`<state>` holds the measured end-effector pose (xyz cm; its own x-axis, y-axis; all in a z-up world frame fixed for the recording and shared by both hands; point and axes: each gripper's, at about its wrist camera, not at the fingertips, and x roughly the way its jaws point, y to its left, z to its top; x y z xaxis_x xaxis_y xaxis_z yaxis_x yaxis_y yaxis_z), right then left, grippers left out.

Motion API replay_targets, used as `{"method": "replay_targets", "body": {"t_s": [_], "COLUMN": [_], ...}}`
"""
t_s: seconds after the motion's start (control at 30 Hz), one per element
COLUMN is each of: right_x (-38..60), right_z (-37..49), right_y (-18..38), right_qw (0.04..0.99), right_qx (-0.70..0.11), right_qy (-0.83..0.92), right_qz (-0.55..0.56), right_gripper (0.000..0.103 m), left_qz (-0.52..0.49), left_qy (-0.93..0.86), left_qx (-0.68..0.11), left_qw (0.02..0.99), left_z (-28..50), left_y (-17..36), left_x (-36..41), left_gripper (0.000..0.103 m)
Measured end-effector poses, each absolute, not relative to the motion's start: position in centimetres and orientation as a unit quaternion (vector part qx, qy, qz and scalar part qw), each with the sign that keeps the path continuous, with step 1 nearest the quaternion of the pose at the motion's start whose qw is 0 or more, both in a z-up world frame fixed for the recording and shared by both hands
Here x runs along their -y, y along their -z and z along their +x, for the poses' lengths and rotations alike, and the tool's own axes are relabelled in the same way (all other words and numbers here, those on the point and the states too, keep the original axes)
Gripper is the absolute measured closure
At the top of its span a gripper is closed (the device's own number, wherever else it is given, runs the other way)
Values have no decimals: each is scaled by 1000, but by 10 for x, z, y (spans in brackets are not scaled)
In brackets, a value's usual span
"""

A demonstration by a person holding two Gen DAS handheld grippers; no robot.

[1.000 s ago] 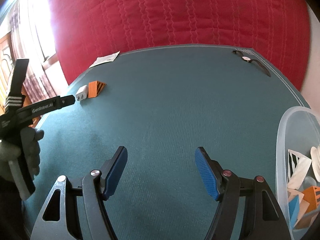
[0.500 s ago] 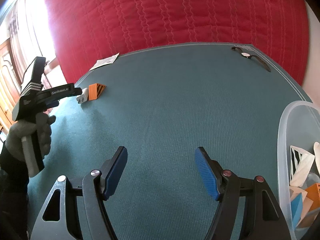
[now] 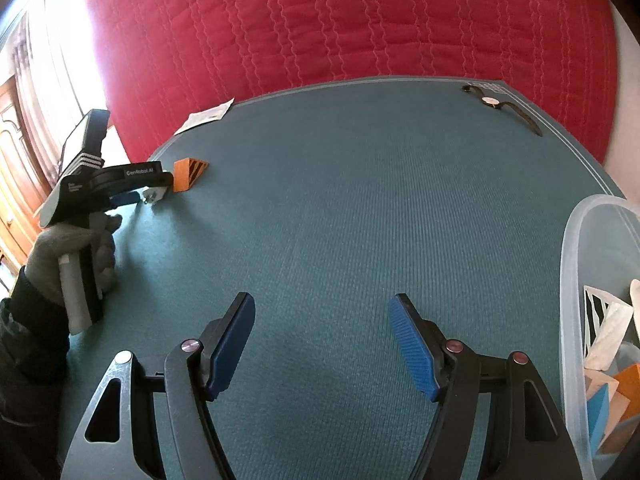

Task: Organize rigid objects
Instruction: 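Close the left gripper on the white plug charger, then move the right gripper to the orange block and close on it while the left holds the charger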

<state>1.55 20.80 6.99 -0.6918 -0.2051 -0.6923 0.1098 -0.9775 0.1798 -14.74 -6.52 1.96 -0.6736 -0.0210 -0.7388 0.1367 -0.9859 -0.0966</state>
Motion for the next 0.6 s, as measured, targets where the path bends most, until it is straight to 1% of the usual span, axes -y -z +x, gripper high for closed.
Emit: {"method": "replay_targets", "body": {"t_s": [0.03,0.07,0.1,0.17,0.33,0.6], "right_x": [-207,-207,-205,-204,-196,-146], "right_z": [15,15,15,14,10,-29], "right_y": [-70,-69,-69,-68,-67,-85], "right_qw": [84,83,81,78,78,127], "right_qx": [61,59,57,52,38,18], "right_qy": [918,917,917,917,916,919], "right_qz": [384,385,386,388,391,372], "right_gripper": [32,32,32,32,32,32], "left_qz": [401,400,399,399,398,362], "left_qy": [912,913,913,914,914,928], "left_qx": [-72,-72,-72,-71,-71,-75], "left_qw": [40,36,32,27,21,40], "left_z": [-148,-146,-146,-144,-138,-126], "left_y": [-20,-21,-21,-20,-21,-42], "left_x": [65,65,65,65,68,81], "left_gripper": [43,50,54,71,71,71]}}
